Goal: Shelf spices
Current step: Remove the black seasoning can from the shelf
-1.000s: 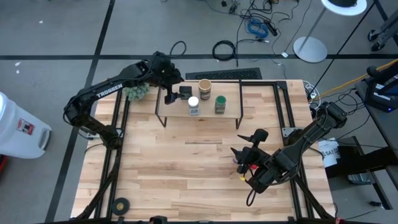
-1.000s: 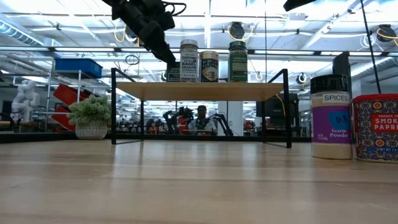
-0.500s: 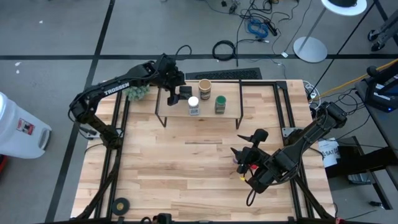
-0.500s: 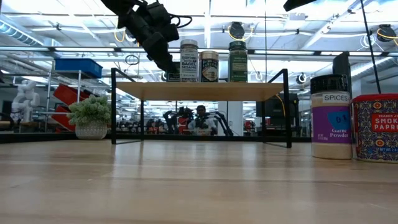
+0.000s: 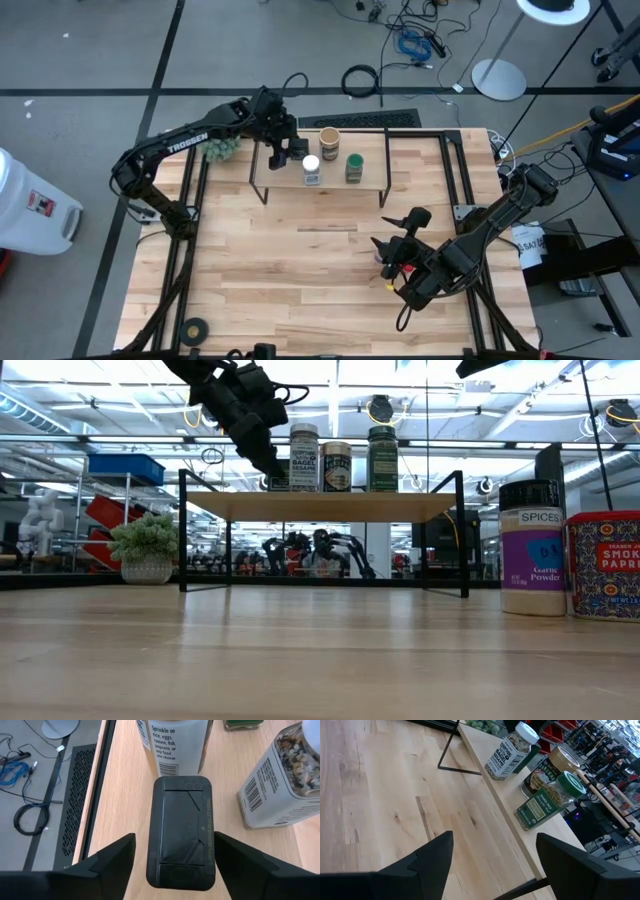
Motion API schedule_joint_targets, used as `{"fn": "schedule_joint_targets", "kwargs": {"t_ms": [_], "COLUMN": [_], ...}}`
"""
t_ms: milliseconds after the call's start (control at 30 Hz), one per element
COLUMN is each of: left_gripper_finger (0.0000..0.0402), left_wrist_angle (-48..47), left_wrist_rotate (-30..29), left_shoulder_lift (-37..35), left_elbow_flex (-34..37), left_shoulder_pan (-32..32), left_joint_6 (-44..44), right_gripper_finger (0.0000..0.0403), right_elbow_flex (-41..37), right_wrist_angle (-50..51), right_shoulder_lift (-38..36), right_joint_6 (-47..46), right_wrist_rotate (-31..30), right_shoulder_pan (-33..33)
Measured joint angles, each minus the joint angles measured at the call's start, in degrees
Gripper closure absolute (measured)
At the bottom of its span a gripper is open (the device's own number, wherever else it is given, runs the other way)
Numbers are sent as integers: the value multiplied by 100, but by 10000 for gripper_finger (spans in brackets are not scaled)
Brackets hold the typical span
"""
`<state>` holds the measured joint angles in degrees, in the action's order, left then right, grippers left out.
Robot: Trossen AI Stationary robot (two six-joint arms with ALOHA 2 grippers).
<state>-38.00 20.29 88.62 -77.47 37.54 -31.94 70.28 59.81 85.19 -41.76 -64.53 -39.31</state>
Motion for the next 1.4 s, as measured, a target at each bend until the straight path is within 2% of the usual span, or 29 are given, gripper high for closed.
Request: {"fn": "schedule_joint_targets", "kwargs": {"t_ms": [567,1000,1400], "left_gripper_finger": [251,251,251], "left_wrist_angle": [-75,-363,-920], "left_wrist_rotate": [-84,-92,-110], "left_shoulder_lift": [-312,-450,-1492], "left_elbow_flex": [0,0,0], "left_shoulder_pan": [0,-1,-55], "left_joint_6": [0,230,809], "right_gripper_finger": [131,131,131], "right_elbow_flex": [-2,-4,-4], "right_wrist_angle": [25,24,24], "right_shoulder_lift": [2,2,2], "right_joint_6": [0,0,26], "right_wrist_rotate": [9,9,11], "right_shoulder_pan": [0,-1,0]}}
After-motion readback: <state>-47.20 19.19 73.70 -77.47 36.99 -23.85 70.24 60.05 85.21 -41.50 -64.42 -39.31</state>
